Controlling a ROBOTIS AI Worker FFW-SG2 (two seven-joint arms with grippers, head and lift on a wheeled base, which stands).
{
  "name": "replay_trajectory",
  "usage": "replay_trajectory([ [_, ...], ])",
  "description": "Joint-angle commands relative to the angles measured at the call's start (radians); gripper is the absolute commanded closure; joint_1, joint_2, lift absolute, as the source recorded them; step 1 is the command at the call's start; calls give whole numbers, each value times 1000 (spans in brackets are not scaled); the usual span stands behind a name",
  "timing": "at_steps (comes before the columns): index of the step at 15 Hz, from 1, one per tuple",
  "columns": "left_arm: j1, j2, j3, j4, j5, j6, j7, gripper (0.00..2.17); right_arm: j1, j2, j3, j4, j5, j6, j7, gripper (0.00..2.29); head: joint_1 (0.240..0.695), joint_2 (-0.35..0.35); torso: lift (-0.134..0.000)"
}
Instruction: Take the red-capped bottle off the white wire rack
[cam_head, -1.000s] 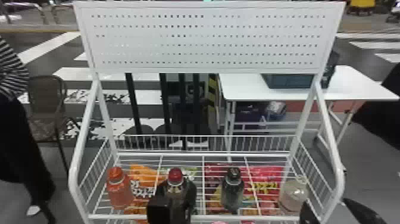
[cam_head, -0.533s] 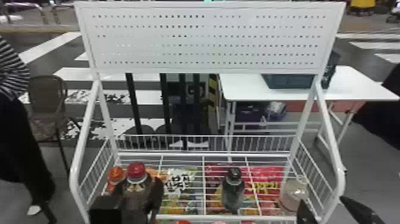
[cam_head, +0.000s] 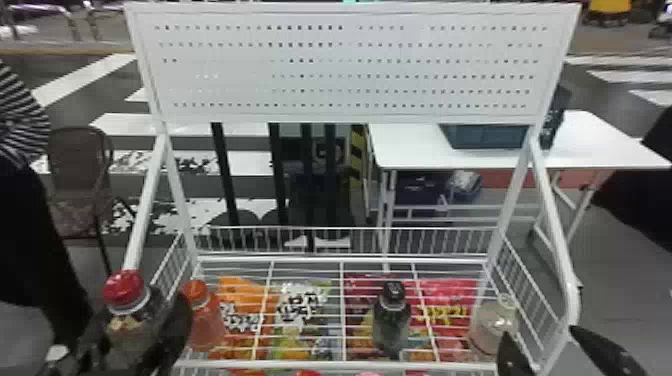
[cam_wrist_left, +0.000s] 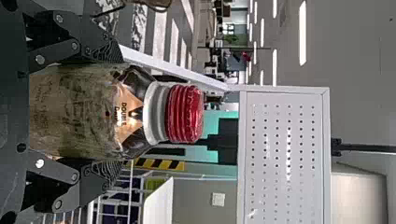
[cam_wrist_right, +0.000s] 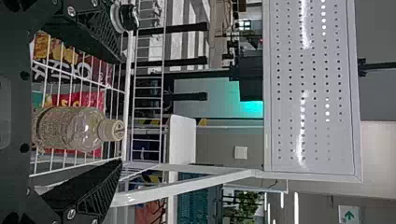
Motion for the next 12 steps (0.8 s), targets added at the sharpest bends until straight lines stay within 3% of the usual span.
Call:
replay_trajectory([
  [1, 7, -3, 7, 34, 0, -61, -14, 2088, -5, 0, -3, -3, -1, 11, 0, 124, 499, 0, 0],
  [12, 39, -8, 18, 8, -1, -95, -2, 2084, 1, 1, -5, -26, -1, 5, 12, 130, 499, 0, 0],
])
